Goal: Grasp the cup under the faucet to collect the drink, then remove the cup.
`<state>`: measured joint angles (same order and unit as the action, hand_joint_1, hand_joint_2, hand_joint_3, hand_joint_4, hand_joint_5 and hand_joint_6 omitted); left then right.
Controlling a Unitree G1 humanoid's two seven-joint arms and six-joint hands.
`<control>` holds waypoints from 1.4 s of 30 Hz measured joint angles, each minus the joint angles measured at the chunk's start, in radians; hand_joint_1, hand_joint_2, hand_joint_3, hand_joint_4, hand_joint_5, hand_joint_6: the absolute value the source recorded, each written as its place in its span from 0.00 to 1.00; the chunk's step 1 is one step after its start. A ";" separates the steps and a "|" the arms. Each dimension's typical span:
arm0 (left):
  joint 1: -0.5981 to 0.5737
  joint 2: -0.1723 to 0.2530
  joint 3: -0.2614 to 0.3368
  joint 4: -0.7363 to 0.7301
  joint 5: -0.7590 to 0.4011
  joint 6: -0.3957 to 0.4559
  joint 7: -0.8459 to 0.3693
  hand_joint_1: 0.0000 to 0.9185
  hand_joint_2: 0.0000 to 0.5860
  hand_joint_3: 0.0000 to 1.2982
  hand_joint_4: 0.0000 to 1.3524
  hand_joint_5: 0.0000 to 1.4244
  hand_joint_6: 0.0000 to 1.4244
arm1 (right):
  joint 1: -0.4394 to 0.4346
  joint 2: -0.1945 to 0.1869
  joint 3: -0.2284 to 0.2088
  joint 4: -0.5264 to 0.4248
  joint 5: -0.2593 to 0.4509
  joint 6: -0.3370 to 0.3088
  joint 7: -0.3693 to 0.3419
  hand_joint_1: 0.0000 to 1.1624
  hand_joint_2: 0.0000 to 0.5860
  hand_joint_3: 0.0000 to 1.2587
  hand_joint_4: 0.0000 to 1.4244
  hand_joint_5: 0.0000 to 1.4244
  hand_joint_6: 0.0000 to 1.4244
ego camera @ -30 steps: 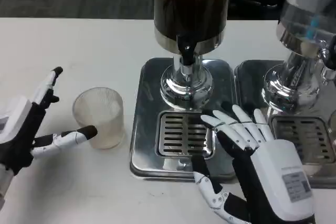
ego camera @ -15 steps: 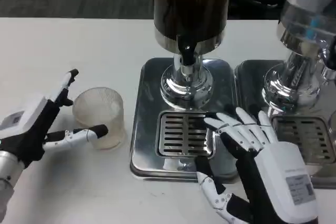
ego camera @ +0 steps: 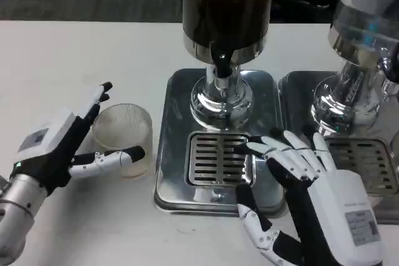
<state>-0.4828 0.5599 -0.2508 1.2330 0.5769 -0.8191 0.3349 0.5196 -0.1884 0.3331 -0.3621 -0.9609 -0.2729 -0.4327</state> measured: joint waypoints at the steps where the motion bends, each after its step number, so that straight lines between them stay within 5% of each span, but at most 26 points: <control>1: -0.003 -0.005 -0.001 0.003 -0.004 0.001 -0.003 0.17 0.01 0.00 0.07 0.22 0.21 | 0.001 0.000 0.001 0.000 0.000 0.002 0.000 0.32 0.83 0.31 0.20 0.12 0.00; 17: -0.031 -0.021 -0.040 0.012 -0.019 0.031 -0.001 0.40 0.12 0.04 0.17 0.33 0.34 | 0.013 0.001 0.005 -0.005 -0.003 0.006 -0.005 0.33 0.84 0.33 0.22 0.13 0.01; 22: -0.028 -0.025 -0.052 0.012 -0.014 0.032 0.042 0.39 0.14 0.22 0.31 0.52 0.71 | 0.013 0.000 0.004 -0.005 0.004 0.006 -0.005 0.33 0.84 0.33 0.22 0.13 0.01; 27: -0.014 -0.031 -0.053 0.008 -0.013 0.032 0.131 0.40 0.17 0.42 0.50 0.69 0.92 | 0.013 -0.001 0.003 -0.005 0.005 0.006 -0.006 0.33 0.84 0.33 0.23 0.14 0.01; 42: 0.027 -0.042 -0.044 -0.008 0.016 0.020 0.303 0.40 0.18 0.53 0.62 0.79 1.00 | 0.022 -0.009 -0.001 -0.029 0.010 0.006 -0.006 0.33 0.84 0.33 0.23 0.14 0.02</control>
<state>-0.4563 0.5176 -0.2943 1.2246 0.5926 -0.7993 0.6382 0.5418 -0.1974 0.3321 -0.3907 -0.9507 -0.2672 -0.4383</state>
